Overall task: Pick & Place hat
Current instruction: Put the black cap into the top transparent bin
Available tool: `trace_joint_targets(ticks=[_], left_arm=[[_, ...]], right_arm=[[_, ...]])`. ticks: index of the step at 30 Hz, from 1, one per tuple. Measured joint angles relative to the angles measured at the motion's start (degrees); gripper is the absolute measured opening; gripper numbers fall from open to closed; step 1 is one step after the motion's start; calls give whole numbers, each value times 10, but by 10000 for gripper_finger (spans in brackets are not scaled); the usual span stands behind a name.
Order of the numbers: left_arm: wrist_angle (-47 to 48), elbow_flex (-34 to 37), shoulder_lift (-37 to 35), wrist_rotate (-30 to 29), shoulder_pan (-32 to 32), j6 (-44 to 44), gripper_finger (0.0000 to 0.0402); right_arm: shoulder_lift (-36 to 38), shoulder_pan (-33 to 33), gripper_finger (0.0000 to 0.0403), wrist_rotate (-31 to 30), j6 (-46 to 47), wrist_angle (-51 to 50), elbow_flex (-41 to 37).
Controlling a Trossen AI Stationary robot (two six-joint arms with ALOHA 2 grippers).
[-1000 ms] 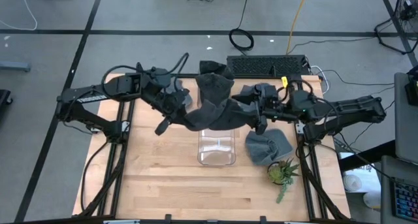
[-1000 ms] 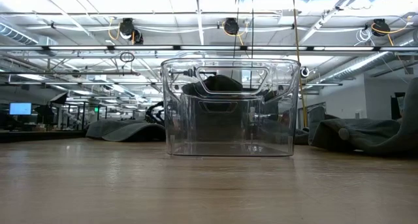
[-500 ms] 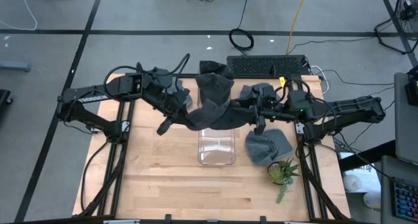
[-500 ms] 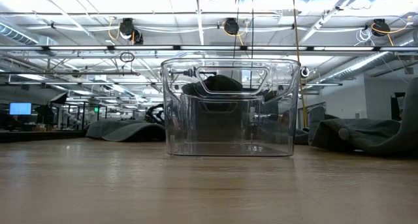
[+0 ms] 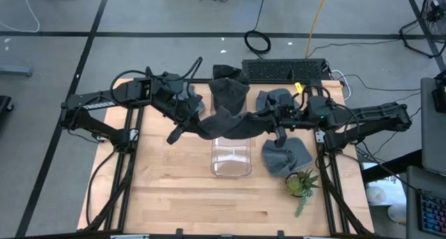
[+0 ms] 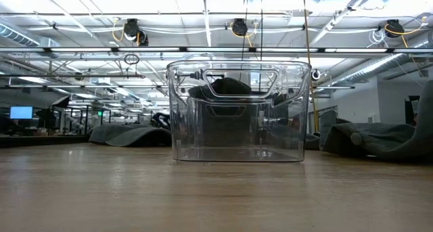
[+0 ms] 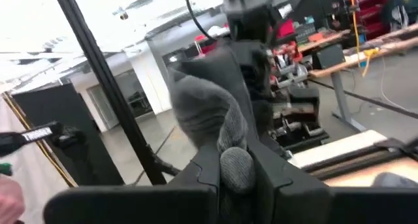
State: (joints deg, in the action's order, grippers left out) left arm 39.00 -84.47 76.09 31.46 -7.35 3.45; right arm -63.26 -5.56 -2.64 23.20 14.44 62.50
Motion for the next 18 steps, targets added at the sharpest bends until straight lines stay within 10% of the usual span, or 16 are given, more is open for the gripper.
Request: trace_joint_targets(ticks=[18], left_arm=[[243, -1, -36, -5, -51, -87, 180]], right_arm=[[-64, 44, 26, -1, -126, -373, 256]])
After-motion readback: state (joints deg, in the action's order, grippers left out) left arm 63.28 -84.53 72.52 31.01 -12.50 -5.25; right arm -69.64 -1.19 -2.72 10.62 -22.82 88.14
